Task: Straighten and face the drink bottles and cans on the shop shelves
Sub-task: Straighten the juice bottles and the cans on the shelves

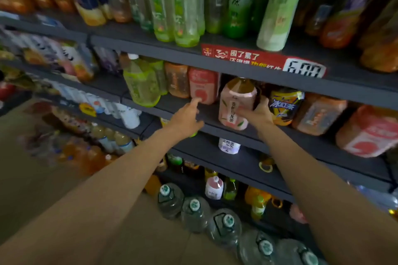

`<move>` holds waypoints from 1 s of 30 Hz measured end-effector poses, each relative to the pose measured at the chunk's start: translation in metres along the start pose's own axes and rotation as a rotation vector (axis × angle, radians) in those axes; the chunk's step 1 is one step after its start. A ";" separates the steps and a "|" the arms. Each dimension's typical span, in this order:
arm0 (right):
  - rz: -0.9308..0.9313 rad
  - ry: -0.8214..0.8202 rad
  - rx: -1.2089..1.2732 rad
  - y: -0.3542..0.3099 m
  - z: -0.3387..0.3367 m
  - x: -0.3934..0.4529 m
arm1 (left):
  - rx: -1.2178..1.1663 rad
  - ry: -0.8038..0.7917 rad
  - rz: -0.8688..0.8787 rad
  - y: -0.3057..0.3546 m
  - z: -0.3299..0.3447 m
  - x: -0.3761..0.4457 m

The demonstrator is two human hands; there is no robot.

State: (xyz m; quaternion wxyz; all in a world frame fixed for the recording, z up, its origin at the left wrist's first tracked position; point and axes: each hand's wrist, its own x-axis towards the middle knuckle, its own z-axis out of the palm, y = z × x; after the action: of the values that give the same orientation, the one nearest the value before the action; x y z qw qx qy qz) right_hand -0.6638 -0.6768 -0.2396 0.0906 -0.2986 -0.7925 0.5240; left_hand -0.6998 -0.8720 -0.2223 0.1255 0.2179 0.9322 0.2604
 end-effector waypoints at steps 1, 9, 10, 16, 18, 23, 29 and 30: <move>0.017 0.041 0.047 0.004 0.011 0.006 | -0.027 -0.001 0.023 -0.010 0.003 0.008; -0.092 0.405 0.207 0.035 0.069 0.032 | -0.263 -0.114 0.238 -0.047 0.036 0.084; -0.121 0.413 0.168 0.039 0.071 0.035 | -0.282 -0.148 0.265 -0.047 0.041 0.094; -0.406 0.590 0.255 0.064 0.098 0.047 | -0.626 -0.004 0.505 -0.062 0.114 0.129; -0.515 0.629 0.318 0.071 0.104 0.048 | -0.644 0.167 0.638 -0.064 0.130 0.134; -0.835 0.635 0.456 0.095 0.126 0.026 | -0.649 0.461 0.937 -0.082 0.132 0.119; -1.088 0.649 0.483 0.143 0.179 0.003 | -0.711 0.766 1.180 -0.143 0.182 0.104; -1.095 0.632 0.490 0.146 0.189 -0.002 | -0.705 0.792 1.172 -0.152 0.186 0.102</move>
State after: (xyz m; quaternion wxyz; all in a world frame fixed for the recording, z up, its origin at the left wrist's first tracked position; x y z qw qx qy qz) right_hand -0.6936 -0.7850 -0.4510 0.6353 0.0363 -0.6231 0.4547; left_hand -0.7757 -0.8608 -0.4716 -0.3119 0.5119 0.5033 0.6224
